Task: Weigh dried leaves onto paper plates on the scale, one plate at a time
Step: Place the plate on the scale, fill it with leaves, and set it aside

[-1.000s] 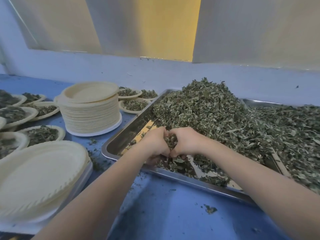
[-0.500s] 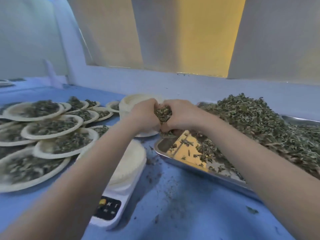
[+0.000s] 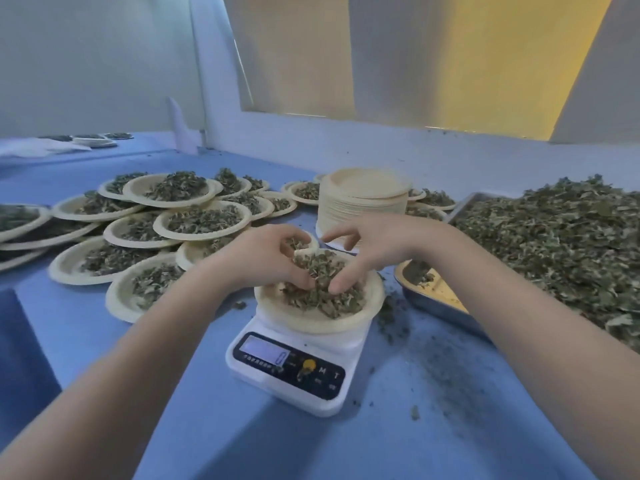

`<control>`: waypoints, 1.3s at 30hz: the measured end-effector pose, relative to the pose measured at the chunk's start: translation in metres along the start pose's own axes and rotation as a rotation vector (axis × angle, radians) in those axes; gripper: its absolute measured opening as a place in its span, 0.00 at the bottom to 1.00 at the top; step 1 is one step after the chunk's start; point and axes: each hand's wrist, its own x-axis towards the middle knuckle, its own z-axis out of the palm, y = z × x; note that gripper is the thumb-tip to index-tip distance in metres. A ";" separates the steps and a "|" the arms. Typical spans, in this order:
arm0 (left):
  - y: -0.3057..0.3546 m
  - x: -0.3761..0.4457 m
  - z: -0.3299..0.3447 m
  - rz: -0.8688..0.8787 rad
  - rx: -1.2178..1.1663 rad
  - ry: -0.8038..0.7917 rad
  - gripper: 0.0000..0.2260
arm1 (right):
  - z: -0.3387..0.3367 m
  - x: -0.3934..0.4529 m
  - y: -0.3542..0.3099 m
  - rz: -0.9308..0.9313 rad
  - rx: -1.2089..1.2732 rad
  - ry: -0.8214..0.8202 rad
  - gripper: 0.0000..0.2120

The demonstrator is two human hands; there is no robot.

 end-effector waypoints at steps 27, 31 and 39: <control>-0.011 0.024 0.041 0.184 -0.279 0.517 0.10 | 0.039 0.008 0.070 0.132 -0.395 -0.006 0.19; -0.013 0.023 0.042 0.171 -0.284 0.513 0.10 | 0.042 0.013 0.073 0.087 -0.444 0.090 0.13; -0.016 0.017 0.042 0.144 -0.276 0.506 0.10 | 0.044 0.005 0.073 0.060 -0.520 0.153 0.07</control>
